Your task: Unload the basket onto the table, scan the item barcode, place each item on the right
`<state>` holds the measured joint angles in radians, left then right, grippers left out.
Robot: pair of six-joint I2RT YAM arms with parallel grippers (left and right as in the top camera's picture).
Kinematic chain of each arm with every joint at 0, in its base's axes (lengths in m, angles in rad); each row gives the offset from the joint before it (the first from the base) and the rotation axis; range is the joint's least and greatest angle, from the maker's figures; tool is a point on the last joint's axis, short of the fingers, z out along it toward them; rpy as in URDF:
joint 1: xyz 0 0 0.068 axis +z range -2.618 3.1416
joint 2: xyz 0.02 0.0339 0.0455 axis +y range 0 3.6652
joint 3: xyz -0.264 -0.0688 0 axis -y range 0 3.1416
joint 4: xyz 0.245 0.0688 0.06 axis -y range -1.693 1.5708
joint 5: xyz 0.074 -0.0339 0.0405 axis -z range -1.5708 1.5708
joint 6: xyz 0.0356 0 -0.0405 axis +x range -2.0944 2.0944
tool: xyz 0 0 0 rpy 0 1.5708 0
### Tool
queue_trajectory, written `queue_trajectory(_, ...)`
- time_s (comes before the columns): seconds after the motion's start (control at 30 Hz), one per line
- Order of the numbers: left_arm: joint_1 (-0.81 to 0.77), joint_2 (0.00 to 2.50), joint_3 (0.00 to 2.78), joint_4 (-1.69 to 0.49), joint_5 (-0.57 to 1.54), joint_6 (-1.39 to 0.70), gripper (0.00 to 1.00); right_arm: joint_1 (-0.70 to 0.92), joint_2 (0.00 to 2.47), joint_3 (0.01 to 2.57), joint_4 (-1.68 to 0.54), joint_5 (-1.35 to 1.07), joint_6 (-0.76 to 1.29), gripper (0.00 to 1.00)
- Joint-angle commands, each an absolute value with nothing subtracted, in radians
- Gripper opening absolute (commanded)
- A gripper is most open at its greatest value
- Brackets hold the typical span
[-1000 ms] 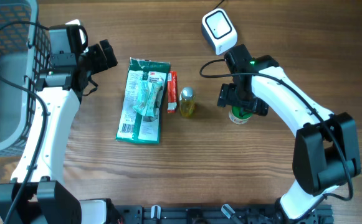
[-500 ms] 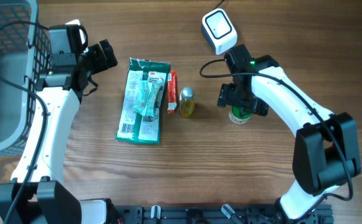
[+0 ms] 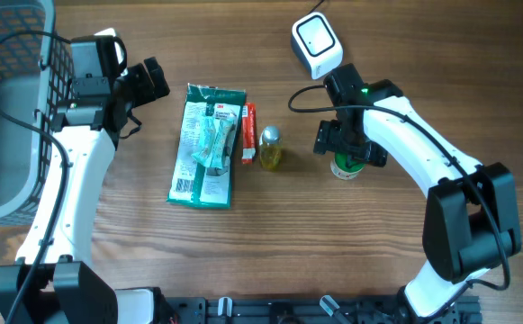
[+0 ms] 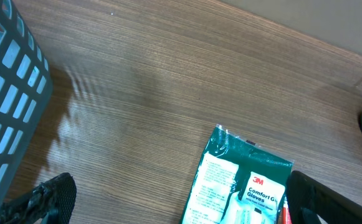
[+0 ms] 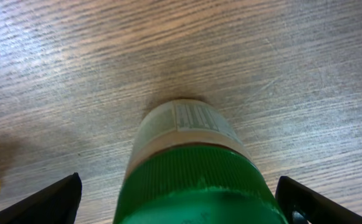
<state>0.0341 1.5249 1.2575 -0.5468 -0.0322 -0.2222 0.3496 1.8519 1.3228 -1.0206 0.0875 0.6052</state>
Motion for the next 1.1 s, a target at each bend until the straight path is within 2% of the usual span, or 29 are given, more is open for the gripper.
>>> queue_trajectory(0.0,0.038,1.525,1.264,-0.547,-0.042,-0.213,1.0,0.348,1.869,1.32,-1.008,0.105,0.602,1.0)
queue_trajectory(0.2,0.038,1.525,1.264,-0.547,-0.042,-0.213,1.0,0.348,1.869,1.32,-1.041,0.104,0.525,0.99)
queue_trajectory(0.27,0.038,1.525,1.264,-0.547,-0.042,-0.213,1.0,0.348,1.868,1.32,-1.045,0.08,0.526,0.86)
queue_trajectory(0.4,0.038,1.525,1.264,-0.547,-0.042,-0.213,1.0,0.348,1.869,1.32,-1.052,0.004,0.527,0.8)
queue_trajectory(0.47,0.038,1.525,1.264,-0.547,-0.042,-0.213,1.0,0.348,1.869,1.32,-1.053,0.003,0.526,0.68)
queue_trajectory(0.53,0.038,1.525,1.264,-0.547,-0.042,-0.213,1.0,0.348,1.869,1.32,-1.049,0.021,0.522,0.6)
queue_trajectory(0.67,0.038,1.525,1.264,-0.547,-0.042,-0.213,1.0,0.348,1.868,1.32,-1.037,0.12,0.459,0.59)
queue_trajectory(0.9,0.038,1.525,1.264,-0.547,-0.042,-0.213,1.0,0.348,1.869,1.32,-0.944,0.12,0.186,0.69)
queue_trajectory(0.93,0.038,1.525,1.264,-0.547,-0.042,-0.213,1.0,0.348,1.868,1.32,-0.934,0.12,0.168,0.75)
queue_trajectory(1.0,0.038,1.525,1.264,-0.547,-0.042,-0.213,1.0,0.348,1.868,1.32,-0.92,0.12,0.157,0.95)
queue_trajectory(1.03,0.038,1.525,1.264,-0.547,-0.042,-0.213,1.0,0.348,1.868,1.32,-0.916,0.12,0.156,1.0)
queue_trajectory(1.07,0.038,1.525,1.264,-0.547,-0.042,-0.213,1.0,0.348,1.868,1.32,-0.913,0.119,0.16,1.0)
